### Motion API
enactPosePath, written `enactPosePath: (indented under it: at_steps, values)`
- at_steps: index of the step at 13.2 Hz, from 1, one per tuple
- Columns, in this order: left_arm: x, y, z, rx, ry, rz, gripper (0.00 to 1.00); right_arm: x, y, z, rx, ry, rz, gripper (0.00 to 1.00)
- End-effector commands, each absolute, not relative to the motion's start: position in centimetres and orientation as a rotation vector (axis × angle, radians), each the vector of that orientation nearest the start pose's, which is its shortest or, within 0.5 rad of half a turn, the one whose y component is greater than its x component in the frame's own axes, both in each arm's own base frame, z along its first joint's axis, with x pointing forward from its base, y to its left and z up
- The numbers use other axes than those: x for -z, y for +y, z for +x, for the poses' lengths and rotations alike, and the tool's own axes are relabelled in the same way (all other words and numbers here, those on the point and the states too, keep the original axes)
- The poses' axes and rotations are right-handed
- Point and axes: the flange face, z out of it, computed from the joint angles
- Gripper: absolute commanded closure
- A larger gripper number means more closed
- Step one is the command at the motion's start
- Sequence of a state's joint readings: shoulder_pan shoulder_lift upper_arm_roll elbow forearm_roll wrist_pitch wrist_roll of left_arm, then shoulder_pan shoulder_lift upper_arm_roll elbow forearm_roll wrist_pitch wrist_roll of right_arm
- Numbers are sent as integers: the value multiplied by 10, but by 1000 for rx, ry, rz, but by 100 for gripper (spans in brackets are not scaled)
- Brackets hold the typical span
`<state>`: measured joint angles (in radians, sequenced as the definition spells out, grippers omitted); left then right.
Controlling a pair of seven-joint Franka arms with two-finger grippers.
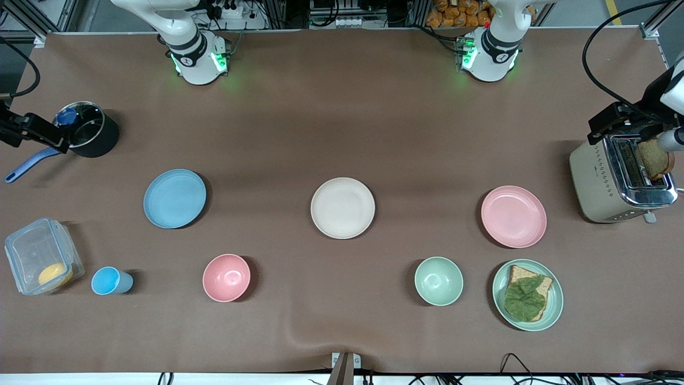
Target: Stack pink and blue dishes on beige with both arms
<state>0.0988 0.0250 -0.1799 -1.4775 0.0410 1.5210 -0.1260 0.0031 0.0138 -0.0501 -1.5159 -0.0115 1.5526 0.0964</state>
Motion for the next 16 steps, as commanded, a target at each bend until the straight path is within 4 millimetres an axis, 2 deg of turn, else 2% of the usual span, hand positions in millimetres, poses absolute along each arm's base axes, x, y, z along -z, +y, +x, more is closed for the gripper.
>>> enactPosePath:
  at_steps: [1,5,8,12,15,16]
  values:
    - [-658,-37,548,19,-60,-3125,0,-644,-23,556,36,224,-3135,0]
    - [-649,-33,550,-16,-62,-3123,0,-643,-26,556,31,234,-3134,0]
    - [-603,-29,571,-84,-69,-3116,0,-643,-26,556,31,234,-3134,0]
    - [-501,2,585,-70,-141,-3115,0,-644,-26,556,34,234,-3134,0]
    - [-423,13,589,-20,-156,-3128,0,-643,-26,555,27,226,-3135,0]
    - [-405,19,588,-13,-171,-3130,0,-642,-25,555,19,224,-3135,0]
